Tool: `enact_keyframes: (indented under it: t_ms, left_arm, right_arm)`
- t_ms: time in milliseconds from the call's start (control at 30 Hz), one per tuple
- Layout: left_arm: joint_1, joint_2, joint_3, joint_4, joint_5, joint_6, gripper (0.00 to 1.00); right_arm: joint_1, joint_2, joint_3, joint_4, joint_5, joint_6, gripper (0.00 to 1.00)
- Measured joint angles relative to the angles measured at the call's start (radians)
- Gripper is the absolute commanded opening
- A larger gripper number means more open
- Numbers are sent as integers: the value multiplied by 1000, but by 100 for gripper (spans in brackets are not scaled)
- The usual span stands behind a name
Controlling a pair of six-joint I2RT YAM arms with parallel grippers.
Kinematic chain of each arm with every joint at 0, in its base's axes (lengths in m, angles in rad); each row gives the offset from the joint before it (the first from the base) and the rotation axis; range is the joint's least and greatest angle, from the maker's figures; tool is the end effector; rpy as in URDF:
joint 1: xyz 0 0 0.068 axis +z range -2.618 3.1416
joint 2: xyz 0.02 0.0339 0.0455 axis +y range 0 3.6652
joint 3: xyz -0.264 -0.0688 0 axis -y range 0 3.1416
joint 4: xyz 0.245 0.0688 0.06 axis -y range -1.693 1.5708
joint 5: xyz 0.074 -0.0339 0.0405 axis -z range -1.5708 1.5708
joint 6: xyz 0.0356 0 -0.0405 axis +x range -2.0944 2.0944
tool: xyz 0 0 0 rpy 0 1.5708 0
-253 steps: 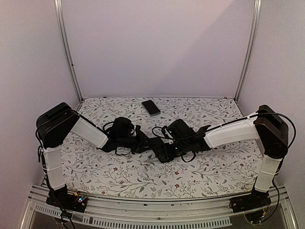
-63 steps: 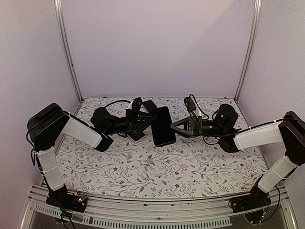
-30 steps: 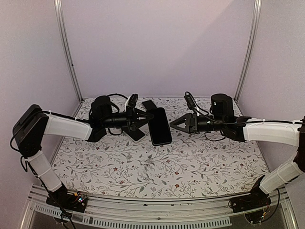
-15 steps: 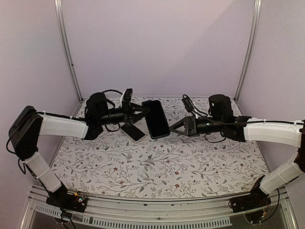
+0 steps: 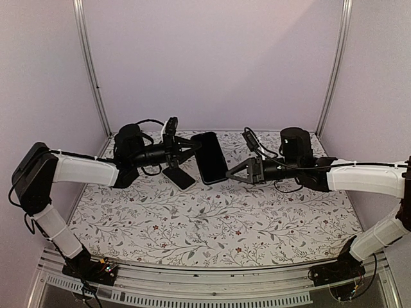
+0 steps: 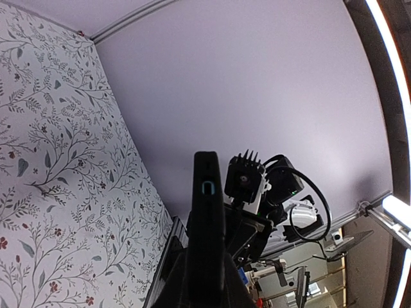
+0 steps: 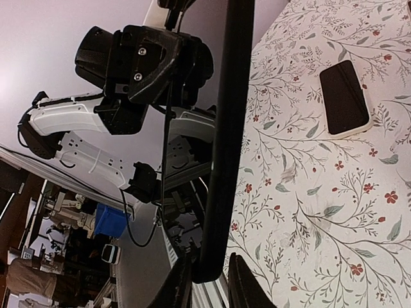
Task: Take the phone out of the phone case
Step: Remove the bottom right corner of the phone case from the phone.
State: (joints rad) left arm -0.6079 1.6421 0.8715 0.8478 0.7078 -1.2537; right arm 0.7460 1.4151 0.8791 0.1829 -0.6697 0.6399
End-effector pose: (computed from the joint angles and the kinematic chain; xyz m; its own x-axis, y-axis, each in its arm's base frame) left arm 0.2799 -0.2230 0.2570 -0.8981 -0.2545 -0.3585 0.3614 0.0372 -0.9317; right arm 0.2171 0.2307 0.2655 -0.7769 -0.0805 -0.6245 -0.6183 0.2849 0.7325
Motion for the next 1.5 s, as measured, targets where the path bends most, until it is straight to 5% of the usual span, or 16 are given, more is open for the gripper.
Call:
enact_keyframes:
  t_ms: [300, 700, 1267, 1333, 1500]
  left_arm:
    - [7, 30, -26, 222, 33, -125, 0]
    - [-6, 127, -37, 575, 44, -335, 0]
    - [-61, 203, 29, 618, 1, -561, 0]
    - [-64, 203, 30, 618, -2, -565, 0]
    - [-64, 201, 28, 616, -4, -538, 0]
  right_arm:
    - [-2, -6, -26, 158, -79, 63, 3]
    - [-3, -29, -56, 340, -171, 120, 1]
    - [9, -24, -61, 459, -279, 118, 0]
    - [10, -22, -61, 468, -280, 115, 7]
    - [14, -17, -61, 475, -274, 113, 45]
